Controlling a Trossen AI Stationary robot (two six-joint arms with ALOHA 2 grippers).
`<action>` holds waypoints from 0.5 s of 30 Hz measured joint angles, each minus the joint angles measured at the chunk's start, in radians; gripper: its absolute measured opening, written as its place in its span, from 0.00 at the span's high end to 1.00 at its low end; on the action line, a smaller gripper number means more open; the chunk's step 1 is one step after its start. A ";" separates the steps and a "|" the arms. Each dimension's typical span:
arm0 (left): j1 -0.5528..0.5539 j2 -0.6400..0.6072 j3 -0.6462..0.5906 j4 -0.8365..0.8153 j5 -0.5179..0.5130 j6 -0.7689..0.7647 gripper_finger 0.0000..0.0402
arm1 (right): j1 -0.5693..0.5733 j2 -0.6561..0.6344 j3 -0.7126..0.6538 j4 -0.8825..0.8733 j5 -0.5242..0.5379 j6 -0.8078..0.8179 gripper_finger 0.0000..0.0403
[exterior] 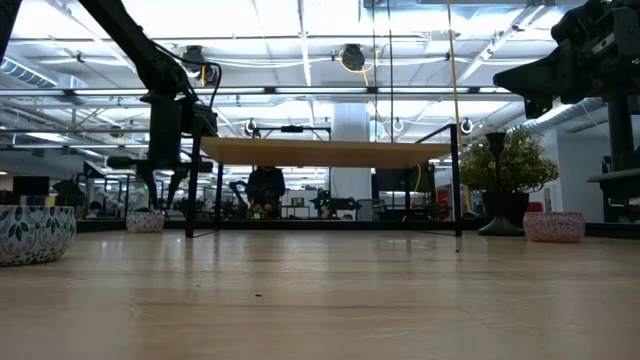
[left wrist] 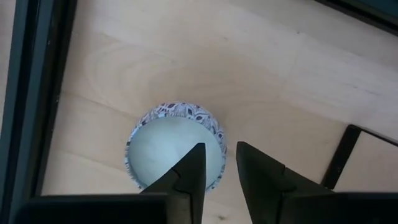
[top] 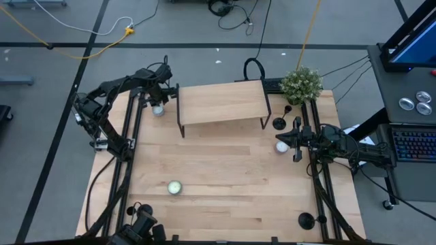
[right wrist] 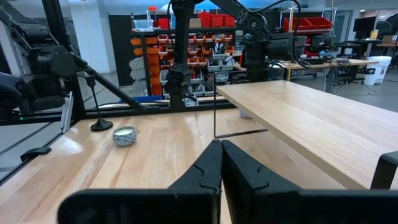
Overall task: Pick & Place candle stick holders
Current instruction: Put the red and white scented candle on the shelf
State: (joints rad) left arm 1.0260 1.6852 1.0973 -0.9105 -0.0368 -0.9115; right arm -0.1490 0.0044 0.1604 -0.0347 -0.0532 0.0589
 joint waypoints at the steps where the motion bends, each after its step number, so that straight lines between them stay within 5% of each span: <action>1: 0.000 0.000 0.000 0.000 -0.001 0.000 0.77 | 0.000 0.000 0.000 0.000 0.000 0.000 1.00; 15: -0.014 0.054 -0.001 0.027 0.008 -0.007 0.77 | 0.000 0.000 0.000 0.000 0.000 0.000 1.00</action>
State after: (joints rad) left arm 1.0120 1.7394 1.0962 -0.8834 -0.0285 -0.9186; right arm -0.1490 0.0042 0.1604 -0.0345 -0.0532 0.0591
